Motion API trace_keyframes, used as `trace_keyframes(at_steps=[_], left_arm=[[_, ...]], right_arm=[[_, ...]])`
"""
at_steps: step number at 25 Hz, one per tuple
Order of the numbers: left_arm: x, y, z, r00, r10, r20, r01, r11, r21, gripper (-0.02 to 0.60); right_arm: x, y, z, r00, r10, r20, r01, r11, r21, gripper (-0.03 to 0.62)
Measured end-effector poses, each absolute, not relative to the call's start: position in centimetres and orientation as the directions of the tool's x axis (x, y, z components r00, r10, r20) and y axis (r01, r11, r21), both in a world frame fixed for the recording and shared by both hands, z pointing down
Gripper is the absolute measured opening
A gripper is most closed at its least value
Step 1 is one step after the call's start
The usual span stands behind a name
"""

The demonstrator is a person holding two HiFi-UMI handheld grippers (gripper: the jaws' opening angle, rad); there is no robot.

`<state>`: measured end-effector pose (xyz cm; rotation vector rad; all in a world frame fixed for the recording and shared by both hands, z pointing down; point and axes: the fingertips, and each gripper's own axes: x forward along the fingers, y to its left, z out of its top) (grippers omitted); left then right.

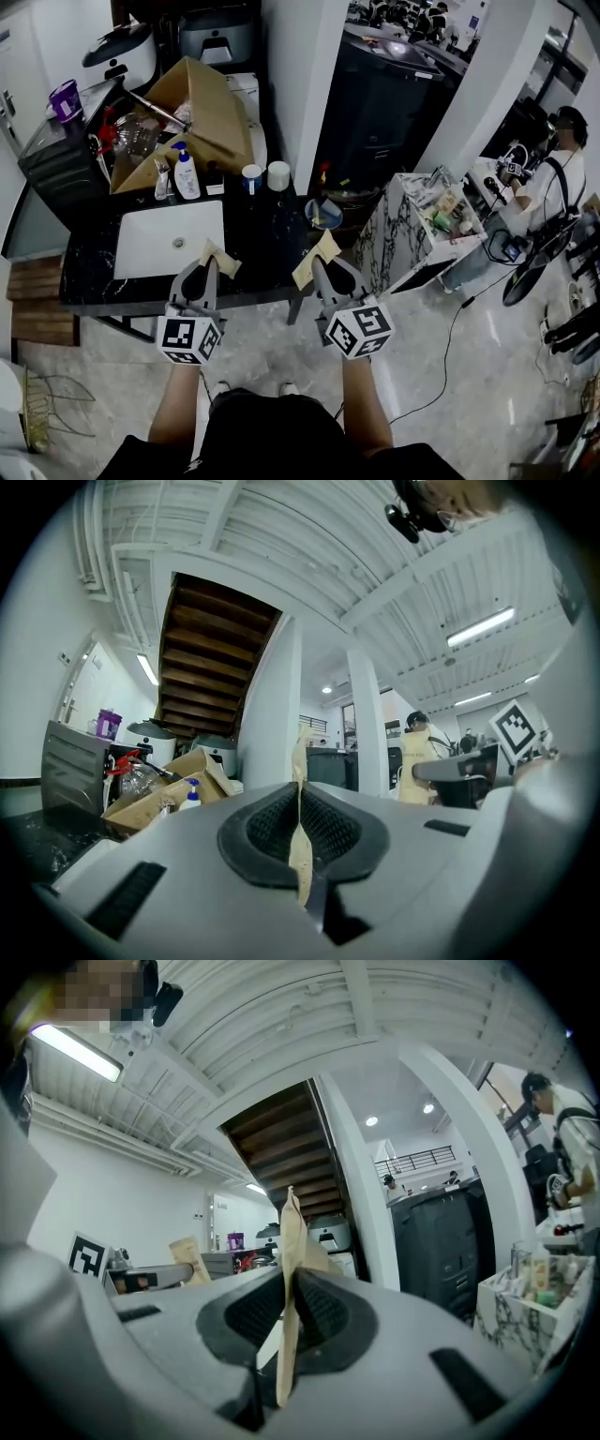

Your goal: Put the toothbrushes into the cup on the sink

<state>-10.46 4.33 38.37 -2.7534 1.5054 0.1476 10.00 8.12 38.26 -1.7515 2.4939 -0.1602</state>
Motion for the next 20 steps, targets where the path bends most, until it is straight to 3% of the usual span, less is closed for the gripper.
trace_keyframes(at_steps=[20], left_arm=[[-2.7,7.9,38.8,0.446,-0.894,-0.045,-0.895,-0.447,-0.005,0.005]], right_arm=[[18.9,9.2,39.9,-0.402,-0.915,-0.032,-0.895,0.4,-0.199,0.034]])
